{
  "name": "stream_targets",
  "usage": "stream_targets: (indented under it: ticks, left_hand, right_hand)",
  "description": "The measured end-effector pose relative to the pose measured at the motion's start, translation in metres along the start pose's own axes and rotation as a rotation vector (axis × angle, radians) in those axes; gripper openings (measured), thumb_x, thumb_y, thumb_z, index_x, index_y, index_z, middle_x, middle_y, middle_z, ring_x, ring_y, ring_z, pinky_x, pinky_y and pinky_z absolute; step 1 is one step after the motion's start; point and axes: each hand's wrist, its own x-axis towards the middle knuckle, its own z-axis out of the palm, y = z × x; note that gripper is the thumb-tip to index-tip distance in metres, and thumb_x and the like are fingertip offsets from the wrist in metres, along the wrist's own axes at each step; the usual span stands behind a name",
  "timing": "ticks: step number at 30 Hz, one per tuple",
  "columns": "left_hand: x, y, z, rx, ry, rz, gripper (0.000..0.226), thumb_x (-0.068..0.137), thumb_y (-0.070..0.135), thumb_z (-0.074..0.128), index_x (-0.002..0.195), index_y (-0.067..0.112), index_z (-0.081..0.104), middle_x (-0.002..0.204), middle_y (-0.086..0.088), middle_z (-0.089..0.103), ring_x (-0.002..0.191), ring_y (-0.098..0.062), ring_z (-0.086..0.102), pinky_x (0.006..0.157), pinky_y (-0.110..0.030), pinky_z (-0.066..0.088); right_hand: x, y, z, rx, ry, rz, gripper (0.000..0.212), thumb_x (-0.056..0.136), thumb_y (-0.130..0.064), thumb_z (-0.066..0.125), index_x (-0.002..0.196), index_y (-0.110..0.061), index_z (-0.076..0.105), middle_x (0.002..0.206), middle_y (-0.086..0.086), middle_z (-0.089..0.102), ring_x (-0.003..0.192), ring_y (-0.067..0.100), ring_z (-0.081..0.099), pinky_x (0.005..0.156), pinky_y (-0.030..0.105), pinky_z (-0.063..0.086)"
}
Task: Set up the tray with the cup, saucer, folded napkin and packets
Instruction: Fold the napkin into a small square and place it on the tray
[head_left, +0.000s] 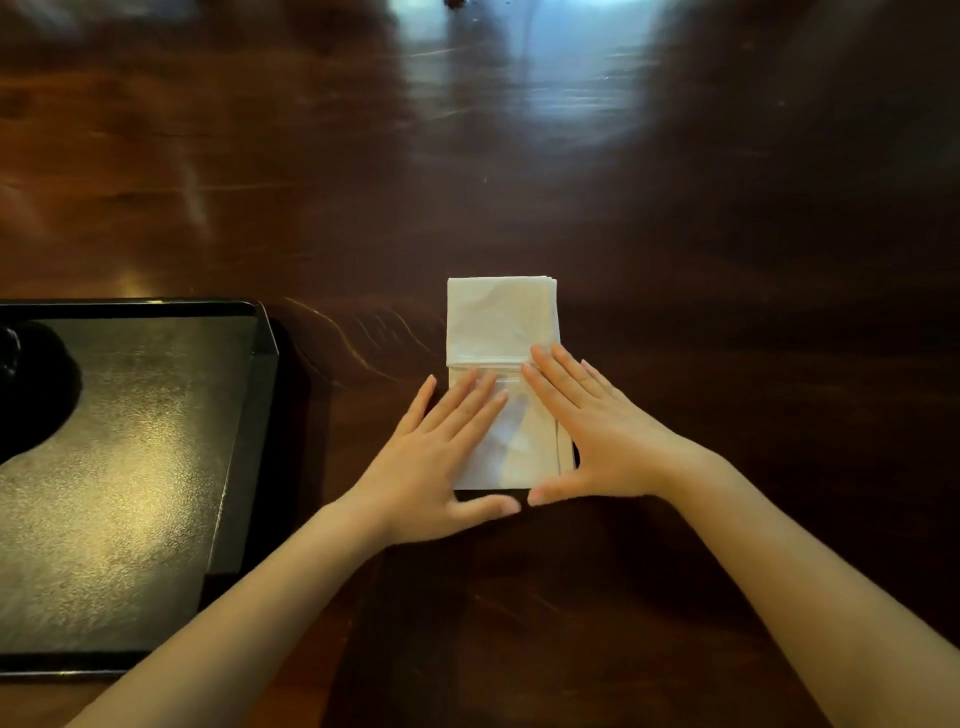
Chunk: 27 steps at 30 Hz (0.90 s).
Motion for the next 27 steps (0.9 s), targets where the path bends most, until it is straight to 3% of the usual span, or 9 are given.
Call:
stream_targets:
  ticks: [3, 6, 10, 13, 16, 19, 22, 25, 27]
  left_hand:
    - [-0.005, -0.015, -0.009, 0.116, -0.114, 0.047, 0.099, 0.077, 0.076, 0.038, 0.143, 0.031, -0.021, 0.151, 0.012, -0.027, 0.138, -0.004, -0.028, 0.111, -0.031, -0.026]
    - [-0.002, -0.023, -0.018, 0.128, -0.173, 0.092, 0.089, 0.085, 0.063, 0.04, 0.142, 0.033, -0.021, 0.151, 0.011, -0.026, 0.138, -0.005, -0.028, 0.113, -0.031, -0.02]
    - [0.001, -0.023, -0.027, 0.083, -0.192, 0.134, 0.062, 0.093, 0.052, 0.027, 0.146, 0.035, -0.001, 0.154, 0.009, -0.017, 0.139, -0.007, -0.025, 0.112, -0.027, -0.02]
    - [-0.001, -0.027, -0.03, 0.036, -0.206, 0.15, 0.057, 0.091, 0.055, 0.012, 0.145, 0.04, 0.007, 0.155, 0.011, -0.01, 0.139, -0.003, -0.022, 0.111, -0.023, -0.021]
    - [0.004, -0.029, -0.036, -0.084, -0.21, 0.138, 0.052, 0.089, 0.058, 0.009, 0.14, 0.048, 0.015, 0.154, 0.018, 0.001, 0.139, 0.006, -0.013, 0.112, -0.02, -0.019]
    - [0.014, -0.031, -0.045, -0.303, -0.17, 0.07, 0.043, 0.093, 0.054, 0.016, 0.135, 0.051, 0.027, 0.147, 0.026, 0.025, 0.137, 0.014, 0.008, 0.115, -0.022, -0.009]
    - [0.02, -0.033, -0.052, -0.473, -0.144, -0.012, 0.038, 0.093, 0.05, 0.023, 0.128, 0.056, 0.037, 0.135, 0.038, 0.035, 0.128, 0.023, 0.019, 0.112, -0.013, -0.004]
    - [0.02, -0.037, -0.055, -0.575, -0.173, -0.082, 0.031, 0.089, 0.057, 0.034, 0.116, 0.07, 0.028, 0.123, 0.049, 0.029, 0.125, 0.025, 0.011, 0.108, -0.012, 0.0]
    - [0.017, -0.037, -0.054, -0.551, -0.178, -0.101, 0.046, 0.08, 0.064, 0.044, 0.122, 0.067, 0.025, 0.127, 0.044, 0.029, 0.132, 0.013, 0.012, 0.112, -0.022, 0.005]
  right_hand:
    - [0.002, 0.002, -0.003, -0.059, -0.076, -0.009, 0.127, 0.06, -0.082, 0.051, 0.136, -0.026, -0.034, 0.142, -0.008, -0.045, 0.129, 0.008, -0.044, 0.103, 0.026, -0.026]
    - [0.002, 0.002, -0.004, -0.073, -0.094, -0.017, 0.128, 0.062, -0.077, 0.055, 0.133, -0.026, -0.038, 0.141, -0.008, -0.047, 0.127, 0.008, -0.046, 0.1, 0.025, -0.029]
    - [0.002, 0.001, -0.004, -0.067, -0.09, -0.021, 0.127, 0.064, -0.074, 0.057, 0.134, -0.026, -0.038, 0.139, -0.009, -0.049, 0.126, 0.007, -0.047, 0.1, 0.025, -0.029]
    - [0.002, 0.002, -0.002, -0.031, -0.08, -0.022, 0.125, 0.065, -0.072, 0.058, 0.134, -0.028, -0.037, 0.14, -0.01, -0.048, 0.126, 0.005, -0.046, 0.1, 0.024, -0.029]
    - [0.0, 0.005, -0.004, 0.035, -0.065, -0.048, 0.122, 0.068, -0.065, 0.063, 0.137, -0.032, -0.032, 0.144, -0.012, -0.043, 0.129, 0.003, -0.042, 0.103, 0.025, -0.025]
    - [-0.002, 0.009, -0.009, 0.08, -0.043, -0.044, 0.109, 0.073, -0.053, 0.067, 0.143, -0.038, -0.015, 0.151, -0.014, -0.029, 0.134, 0.001, -0.034, 0.106, 0.022, -0.018]
    - [0.0, 0.013, -0.015, 0.27, 0.065, 0.019, 0.068, 0.086, -0.036, 0.06, 0.143, -0.039, 0.023, 0.155, -0.018, 0.005, 0.138, -0.004, -0.007, 0.117, 0.029, 0.006]
    - [0.003, 0.008, -0.02, 0.534, 0.205, 0.135, 0.041, 0.092, -0.03, 0.052, 0.133, -0.037, 0.045, 0.132, -0.038, 0.032, 0.127, -0.011, 0.025, 0.108, 0.023, 0.027]
    - [0.007, 0.003, -0.019, 0.607, 0.293, 0.202, 0.031, 0.093, -0.035, 0.048, 0.123, -0.034, 0.055, 0.108, -0.046, 0.039, 0.11, -0.012, 0.041, 0.095, 0.018, 0.035]
